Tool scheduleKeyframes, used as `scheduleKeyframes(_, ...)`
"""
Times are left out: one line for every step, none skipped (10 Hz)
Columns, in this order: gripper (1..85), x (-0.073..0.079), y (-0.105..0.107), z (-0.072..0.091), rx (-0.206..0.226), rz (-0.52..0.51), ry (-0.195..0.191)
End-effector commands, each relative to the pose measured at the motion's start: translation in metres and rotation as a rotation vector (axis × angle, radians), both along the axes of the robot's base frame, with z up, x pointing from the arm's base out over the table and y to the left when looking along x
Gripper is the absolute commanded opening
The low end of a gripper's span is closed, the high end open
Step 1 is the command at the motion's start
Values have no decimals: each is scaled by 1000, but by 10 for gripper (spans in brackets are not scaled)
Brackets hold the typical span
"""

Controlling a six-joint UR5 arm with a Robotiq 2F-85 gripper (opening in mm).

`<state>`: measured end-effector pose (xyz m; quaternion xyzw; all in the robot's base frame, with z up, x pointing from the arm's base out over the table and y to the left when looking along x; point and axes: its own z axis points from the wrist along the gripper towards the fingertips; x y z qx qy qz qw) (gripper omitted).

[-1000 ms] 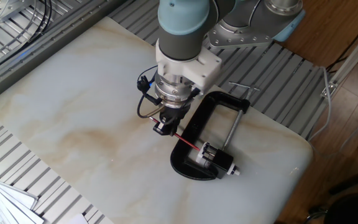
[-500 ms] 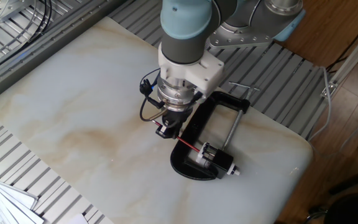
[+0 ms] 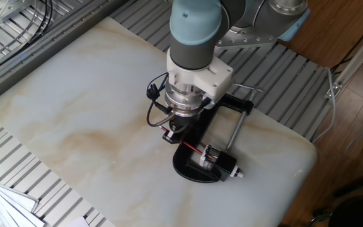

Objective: Insert the pencil into the pencil sharpener

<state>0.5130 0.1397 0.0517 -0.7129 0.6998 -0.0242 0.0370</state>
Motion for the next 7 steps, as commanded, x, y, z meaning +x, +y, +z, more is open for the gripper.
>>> scheduleKeyframes(13,-2,7,1,21,-12,3)
scheduleKeyframes(13,-2,8,2,19,-15,3)
scheduleKeyframes(13,-3,10,2,19,-18,4)
scheduleKeyframes(13,-4,11,3,15,-20,2)
scheduleKeyframes(13,-3,6,4,6,-9,-1)
scheduleKeyframes(13,-2,-1,5,-9,0,-6)
scheduleKeyframes(13,-2,-2,5,-13,13,-8)
